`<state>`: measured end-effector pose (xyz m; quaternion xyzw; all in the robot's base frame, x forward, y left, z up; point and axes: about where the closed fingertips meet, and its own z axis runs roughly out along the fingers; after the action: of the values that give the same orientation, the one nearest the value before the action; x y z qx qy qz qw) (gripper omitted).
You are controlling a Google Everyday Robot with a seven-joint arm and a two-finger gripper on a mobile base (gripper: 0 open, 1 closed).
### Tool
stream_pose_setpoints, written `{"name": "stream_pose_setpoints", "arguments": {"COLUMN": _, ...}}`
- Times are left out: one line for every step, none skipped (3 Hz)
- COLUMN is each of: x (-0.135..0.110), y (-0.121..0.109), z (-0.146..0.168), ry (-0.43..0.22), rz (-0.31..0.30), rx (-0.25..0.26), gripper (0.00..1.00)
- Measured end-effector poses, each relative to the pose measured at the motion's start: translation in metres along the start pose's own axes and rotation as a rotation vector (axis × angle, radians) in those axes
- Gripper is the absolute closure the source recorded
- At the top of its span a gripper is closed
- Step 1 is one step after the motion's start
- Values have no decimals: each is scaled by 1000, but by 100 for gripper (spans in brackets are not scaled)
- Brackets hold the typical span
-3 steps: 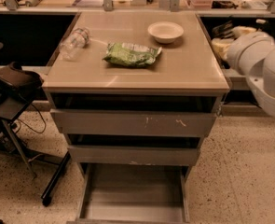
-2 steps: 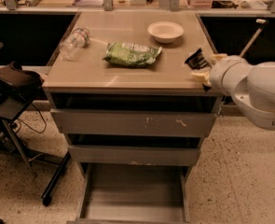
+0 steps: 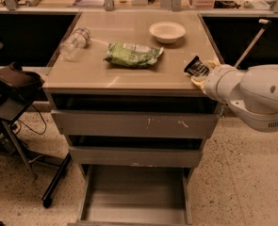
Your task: Pick rxbar chocolate from bottom drawer and place on counter
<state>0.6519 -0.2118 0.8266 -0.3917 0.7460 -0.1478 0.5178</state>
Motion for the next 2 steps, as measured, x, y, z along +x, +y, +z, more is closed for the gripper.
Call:
{"name": "stream_pose_setpoints", "arguments": {"x": -2, "y": -10, "z": 11, "ry": 15, "rz": -41, "rx": 18, "gripper": 100}}
{"name": "stream_pose_setpoints", "arguments": {"x": -11, "y": -17, "z": 51, "ry": 34, "rz": -127, "rx": 15, "gripper": 100}}
